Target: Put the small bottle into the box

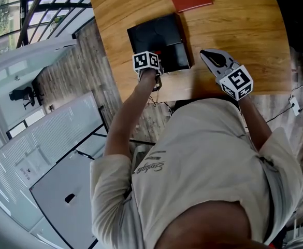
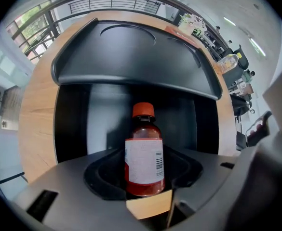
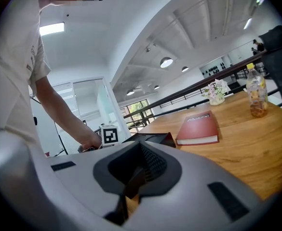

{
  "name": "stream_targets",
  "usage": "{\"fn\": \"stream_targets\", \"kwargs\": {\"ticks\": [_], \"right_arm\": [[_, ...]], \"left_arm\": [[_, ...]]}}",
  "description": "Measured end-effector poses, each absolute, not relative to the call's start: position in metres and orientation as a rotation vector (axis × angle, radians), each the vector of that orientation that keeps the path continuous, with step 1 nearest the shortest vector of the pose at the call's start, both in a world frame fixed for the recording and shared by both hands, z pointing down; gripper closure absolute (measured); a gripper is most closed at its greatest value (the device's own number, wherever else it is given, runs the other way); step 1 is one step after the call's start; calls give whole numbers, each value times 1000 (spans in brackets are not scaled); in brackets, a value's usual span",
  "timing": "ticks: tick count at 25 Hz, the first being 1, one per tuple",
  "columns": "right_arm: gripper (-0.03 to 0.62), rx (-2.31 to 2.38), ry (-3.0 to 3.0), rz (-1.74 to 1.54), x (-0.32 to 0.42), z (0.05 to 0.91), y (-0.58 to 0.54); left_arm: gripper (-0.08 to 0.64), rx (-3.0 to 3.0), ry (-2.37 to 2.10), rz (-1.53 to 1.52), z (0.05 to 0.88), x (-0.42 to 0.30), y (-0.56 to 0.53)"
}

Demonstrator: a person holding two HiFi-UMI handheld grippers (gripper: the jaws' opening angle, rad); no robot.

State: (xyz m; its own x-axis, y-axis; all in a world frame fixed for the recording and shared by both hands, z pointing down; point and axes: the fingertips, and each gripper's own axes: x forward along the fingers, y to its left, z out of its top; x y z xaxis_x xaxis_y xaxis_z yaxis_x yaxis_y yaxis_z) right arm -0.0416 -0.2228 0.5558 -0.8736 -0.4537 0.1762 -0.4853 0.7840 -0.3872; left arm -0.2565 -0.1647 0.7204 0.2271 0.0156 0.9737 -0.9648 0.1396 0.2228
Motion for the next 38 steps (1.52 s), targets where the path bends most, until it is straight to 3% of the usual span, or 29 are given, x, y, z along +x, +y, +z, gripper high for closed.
{"fn": "stream_targets", "kwargs": {"ticks": [19,38], "right_arm": [[599,779,-2881,637,-32,553,-208],[598,697,-2906,510,-78,524,-187]], "left_arm": [[336,1194,-1104,991,721,-254,-164],[336,1359,-1123,703,677,-274,-169]]}}
